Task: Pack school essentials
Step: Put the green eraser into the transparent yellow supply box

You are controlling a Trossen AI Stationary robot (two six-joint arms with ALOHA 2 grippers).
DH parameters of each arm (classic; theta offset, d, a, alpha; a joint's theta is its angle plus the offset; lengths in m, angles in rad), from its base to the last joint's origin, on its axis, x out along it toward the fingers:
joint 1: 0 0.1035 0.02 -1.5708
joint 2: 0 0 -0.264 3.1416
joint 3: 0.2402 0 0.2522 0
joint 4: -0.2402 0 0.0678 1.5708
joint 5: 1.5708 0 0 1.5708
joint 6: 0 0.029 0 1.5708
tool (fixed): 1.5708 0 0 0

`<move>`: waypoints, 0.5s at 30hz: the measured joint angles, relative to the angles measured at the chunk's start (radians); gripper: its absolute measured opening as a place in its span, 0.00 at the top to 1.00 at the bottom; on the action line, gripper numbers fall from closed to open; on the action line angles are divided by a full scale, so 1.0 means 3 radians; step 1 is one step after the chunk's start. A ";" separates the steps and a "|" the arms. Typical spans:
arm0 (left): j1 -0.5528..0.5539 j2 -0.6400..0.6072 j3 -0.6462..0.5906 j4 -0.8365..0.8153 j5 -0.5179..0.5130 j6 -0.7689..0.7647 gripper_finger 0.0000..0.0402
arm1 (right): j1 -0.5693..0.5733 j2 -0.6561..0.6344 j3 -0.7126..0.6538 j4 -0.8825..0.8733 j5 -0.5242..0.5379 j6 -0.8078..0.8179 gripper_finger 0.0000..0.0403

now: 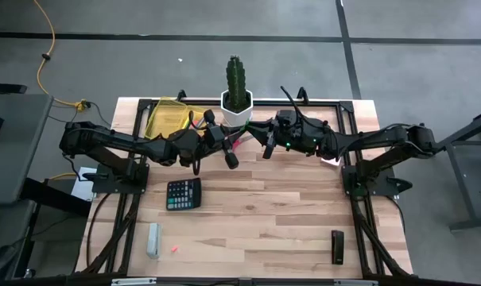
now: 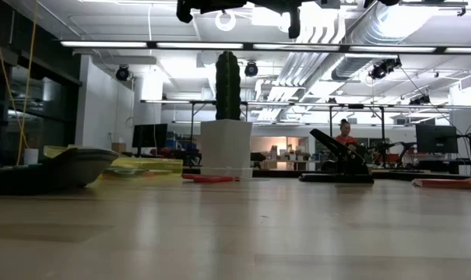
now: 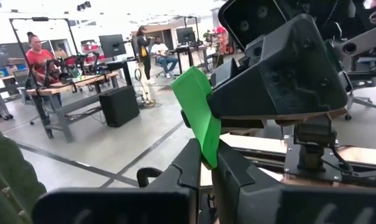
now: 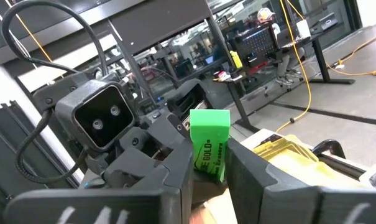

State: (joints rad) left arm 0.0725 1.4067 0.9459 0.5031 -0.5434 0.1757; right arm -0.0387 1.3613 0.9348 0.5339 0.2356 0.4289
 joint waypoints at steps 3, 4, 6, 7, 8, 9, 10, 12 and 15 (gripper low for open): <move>0.0001 0.0000 0.0000 -0.0024 0.0005 -0.0002 0.99 | 0.0000 0.0000 0.0000 -0.0009 -0.0001 -0.0027 0.83; 0.0001 0.0000 0.0000 -0.0038 0.0007 -0.0015 0.99 | 0.0000 0.0000 0.0000 -0.0014 -0.0001 -0.0025 0.83; 0.0001 -0.0002 0.0000 -0.0076 0.0017 -0.0024 0.99 | 0.0000 0.0000 0.0000 -0.0025 -0.0003 -0.0049 0.81; 0.0001 -0.0003 0.0000 -0.0102 0.0023 -0.0023 0.99 | 0.0000 -0.0005 0.0000 -0.0039 -0.0005 -0.0085 0.79; 0.0001 -0.0004 0.0000 -0.0128 0.0031 -0.0025 0.99 | 0.0000 -0.0025 -0.0002 -0.0082 -0.0012 -0.0136 0.76; 0.0001 -0.0011 0.0001 -0.0166 0.0040 -0.0028 1.00 | -0.0004 -0.0046 -0.0006 -0.0098 -0.0011 -0.0181 0.72; 0.0001 -0.0044 0.0003 -0.0248 0.0052 -0.0041 1.00 | -0.0018 -0.0082 -0.0006 -0.0126 -0.0001 -0.0219 0.68; 0.0001 -0.0125 0.0003 -0.0410 0.0064 -0.0051 1.00 | -0.0047 -0.0198 -0.0005 -0.0224 0.0072 -0.0243 0.59; 0.0008 -0.0300 0.0002 -0.0843 0.0068 -0.0112 1.00 | -0.0135 -0.0416 -0.0004 -0.0520 0.0151 -0.0343 0.46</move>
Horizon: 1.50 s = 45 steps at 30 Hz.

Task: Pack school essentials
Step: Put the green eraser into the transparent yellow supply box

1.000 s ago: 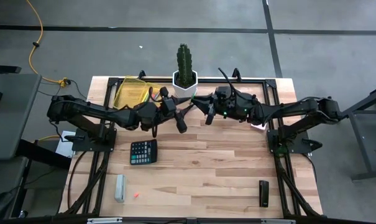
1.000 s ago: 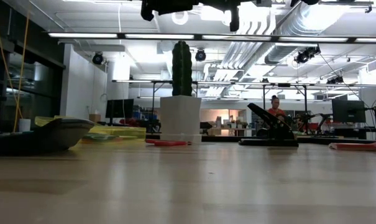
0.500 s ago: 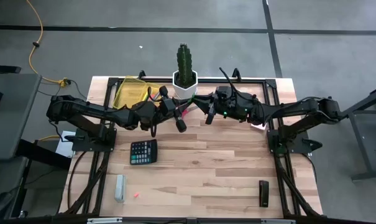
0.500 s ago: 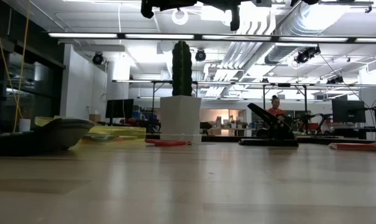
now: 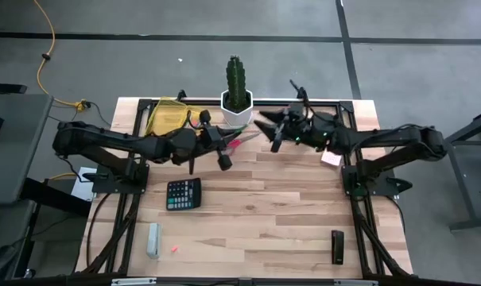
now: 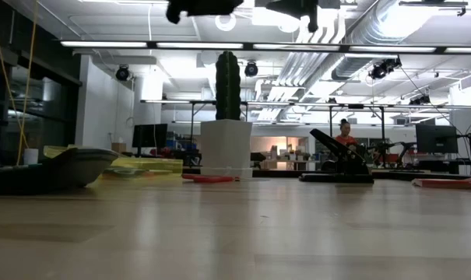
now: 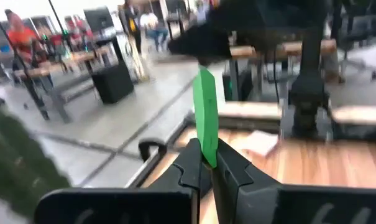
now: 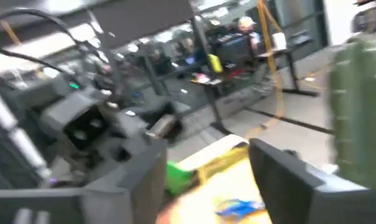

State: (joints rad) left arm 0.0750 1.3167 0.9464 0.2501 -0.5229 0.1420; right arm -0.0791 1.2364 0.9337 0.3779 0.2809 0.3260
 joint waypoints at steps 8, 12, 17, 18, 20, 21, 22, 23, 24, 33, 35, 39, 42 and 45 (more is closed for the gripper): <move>0.0158 -0.0785 0.0001 -0.0824 0.0553 -0.0143 1.00 | -0.0154 -0.0549 0.0001 -0.0577 -0.0339 -0.0443 0.31; 0.0349 -0.1148 0.0002 -0.0895 0.1483 -0.0346 1.00 | -0.0150 -0.0739 0.0001 -0.0680 -0.0921 -0.0613 0.31; 0.0467 -0.1348 0.0001 -0.0951 0.2217 -0.0606 1.00 | -0.0148 -0.0815 0.0001 -0.0818 -0.1413 -0.0649 0.31; 0.0456 -0.1358 0.0001 -0.0951 0.2217 -0.0628 1.00 | -0.0148 -0.0813 0.0001 -0.0829 -0.1458 -0.0651 0.31; 0.0419 -0.1360 0.0001 -0.0961 0.2207 -0.0633 1.00 | -0.0148 -0.0808 0.0001 -0.0859 -0.1510 -0.0652 0.31; 0.0404 -0.1356 -0.0001 -0.0963 0.2193 -0.0617 1.00 | -0.0148 -0.0802 0.0001 -0.0864 -0.1518 -0.0652 0.31; 0.0389 -0.1351 -0.0001 -0.0961 0.2162 -0.0614 1.00 | -0.0148 -0.0798 0.0001 -0.0871 -0.1520 -0.0652 0.31; 0.0377 -0.1347 -0.0001 -0.0961 0.2128 -0.0613 1.00 | -0.0148 -0.0797 0.0001 -0.0889 -0.1521 -0.0652 0.31; 0.0372 -0.1344 -0.0001 -0.0963 0.2093 -0.0612 1.00 | -0.0148 -0.0796 0.0001 -0.0884 -0.1521 -0.0652 0.31; 0.0413 -0.1347 -0.0001 -0.1363 0.1398 -0.0706 1.00 | -0.0148 -0.0796 0.0001 -0.0892 -0.1520 -0.0652 0.31; 0.0556 -0.1335 -0.0002 -0.1752 0.1050 -0.0822 1.00 | -0.0148 -0.0796 0.0001 -0.0908 -0.1492 -0.0653 0.31; 0.1154 -0.1193 -0.0005 -0.2458 0.1036 -0.1220 1.00 | -0.0148 -0.0792 0.0001 -0.0955 -0.1417 -0.0654 0.31; 0.1592 -0.0952 -0.0004 -0.2693 0.1278 -0.1286 1.00 | -0.0148 -0.0783 0.0001 -0.0977 -0.1280 -0.0654 0.31; 0.1884 -0.0550 -0.0004 -0.2757 0.1305 -0.1286 1.00 | -0.0149 -0.0783 0.0001 -0.0993 -0.1200 -0.0650 0.31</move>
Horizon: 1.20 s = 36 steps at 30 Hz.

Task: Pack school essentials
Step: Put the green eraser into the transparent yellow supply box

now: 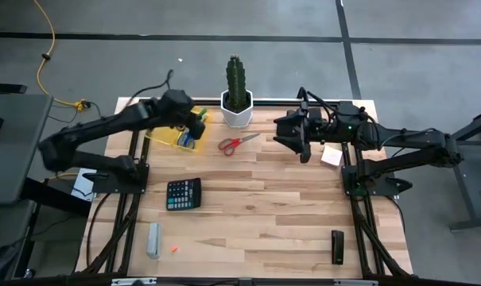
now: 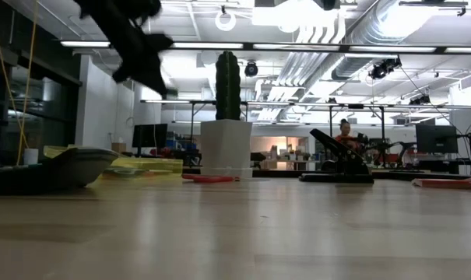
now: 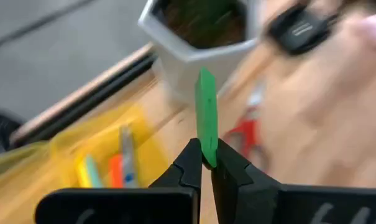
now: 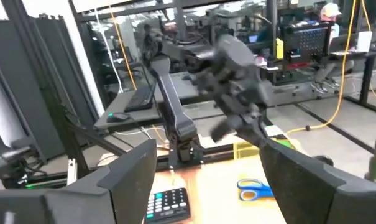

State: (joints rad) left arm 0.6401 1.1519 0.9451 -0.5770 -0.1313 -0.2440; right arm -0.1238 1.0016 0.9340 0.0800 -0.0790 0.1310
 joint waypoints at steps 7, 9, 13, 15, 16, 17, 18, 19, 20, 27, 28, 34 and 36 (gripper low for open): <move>0.0375 0.0941 0.0000 0.0008 -0.0047 -0.0055 1.00 | 0.0001 0.0000 0.0000 -0.0128 0.0013 0.0138 0.31; 0.0425 0.1147 0.0000 0.0036 -0.0047 -0.0122 1.00 | 0.0001 0.0000 0.0000 -0.0151 0.0013 0.0158 0.31; 0.0447 0.1444 0.0000 0.0183 0.0085 -0.0322 1.00 | 0.0001 0.0000 0.0000 -0.0176 0.0015 0.0158 0.31; 0.0444 0.1545 0.0001 0.0218 0.0094 -0.0365 0.99 | 0.0001 0.0000 0.0000 -0.0176 0.0015 0.0158 0.31; 0.0438 0.1589 0.0001 0.0216 0.0080 -0.0372 0.98 | 0.0001 0.0000 0.0000 -0.0176 0.0015 0.0158 0.31; 0.0434 0.1626 0.0001 0.0205 0.0071 -0.0374 0.97 | 0.0001 0.0000 0.0000 -0.0176 0.0015 0.0160 0.31; 0.0434 0.1653 0.0001 0.0191 0.0072 -0.0374 0.96 | 0.0001 0.0000 0.0000 -0.0177 0.0015 0.0167 0.31; 0.0434 0.1673 0.0001 0.0183 0.0066 -0.0372 0.95 | 0.0001 0.0000 0.0000 -0.0178 0.0015 0.0170 0.31; 0.0436 0.1687 0.0001 0.0188 0.0053 -0.0370 0.94 | 0.0001 0.0000 0.0000 -0.0182 0.0015 0.0172 0.31; 0.0448 0.1663 0.0001 0.0192 0.0084 -0.0233 0.79 | 0.0001 0.0000 0.0001 -0.0182 0.0015 0.0172 0.31; 0.0449 0.1644 0.0001 0.0196 0.0111 -0.0213 0.76 | 0.0001 0.0000 0.0001 -0.0182 0.0015 0.0171 0.31; 0.0468 0.1427 0.0001 0.0186 0.0133 -0.0199 0.59 | 0.0001 0.0000 0.0001 -0.0183 0.0015 0.0170 0.31; 0.0491 0.1304 0.0001 0.0174 0.0147 -0.0198 0.54 | 0.0000 0.0000 0.0001 -0.0183 0.0015 0.0172 0.31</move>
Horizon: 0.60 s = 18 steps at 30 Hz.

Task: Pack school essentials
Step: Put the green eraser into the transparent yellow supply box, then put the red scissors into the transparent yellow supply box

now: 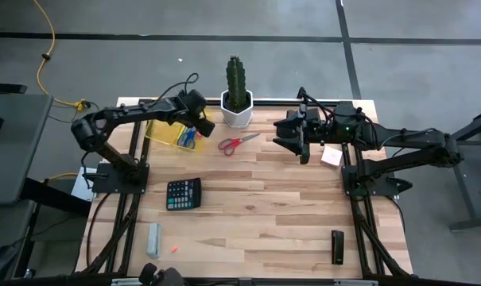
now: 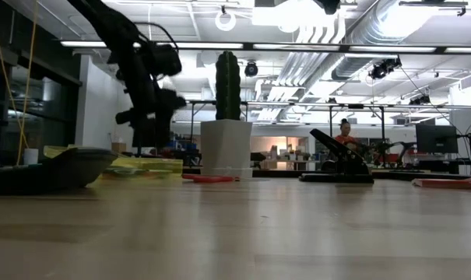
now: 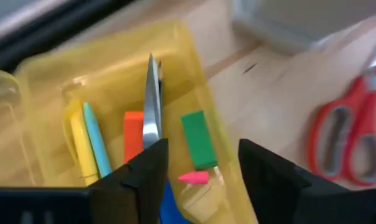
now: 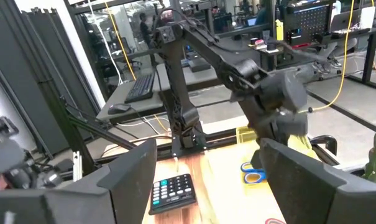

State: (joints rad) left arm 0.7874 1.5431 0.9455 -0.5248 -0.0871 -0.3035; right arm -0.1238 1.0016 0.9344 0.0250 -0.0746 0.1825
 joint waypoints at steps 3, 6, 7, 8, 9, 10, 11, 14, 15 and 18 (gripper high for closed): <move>0.0035 -0.0273 0.0000 0.0029 0.0146 -0.0052 0.49 | 0.0001 0.0000 0.0000 0.0000 -0.0002 -0.0001 0.31; 0.0036 -0.0645 0.0000 0.0201 0.0418 -0.0153 0.47 | 0.0001 0.0000 0.0000 0.0000 -0.0025 -0.0001 0.31; 0.0007 -0.0785 0.0000 0.0295 0.0518 -0.0187 0.47 | 0.0001 0.0000 0.0000 0.0000 -0.0027 0.0000 0.31; -0.0043 -0.0928 0.0000 0.0403 0.0592 -0.0203 0.47 | 0.0001 0.0000 0.0000 0.0000 -0.0028 0.0000 0.31; -0.0116 -0.1063 0.0000 0.0515 0.0628 -0.0203 0.48 | 0.0001 0.0000 0.0000 0.0000 -0.0028 0.0000 0.31; -0.0218 -0.1200 0.0000 0.0638 0.0640 -0.0200 0.48 | 0.0000 0.0000 0.0000 0.0000 -0.0028 0.0000 0.31; -0.0336 -0.1324 0.0000 0.0775 0.0635 -0.0185 0.48 | 0.0001 0.0000 0.0000 0.0001 -0.0029 -0.0001 0.31; -0.0777 -0.1630 0.0000 0.1172 0.0528 -0.0139 0.49 | 0.0001 0.0000 0.0000 0.0000 -0.0030 -0.0001 0.31; -0.0927 -0.1709 0.0000 0.1302 0.0484 -0.0095 0.49 | 0.0001 0.0000 0.0000 0.0000 -0.0031 -0.0001 0.31; -0.1438 -0.1842 0.0004 0.1625 0.0271 0.0020 0.49 | 0.0001 0.0000 0.0000 0.0000 -0.0031 -0.0001 0.31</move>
State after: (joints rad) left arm 0.3559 0.9903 0.9466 -0.0373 -0.0058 -0.2975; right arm -0.1235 1.0016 0.9344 0.0250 -0.0840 0.1822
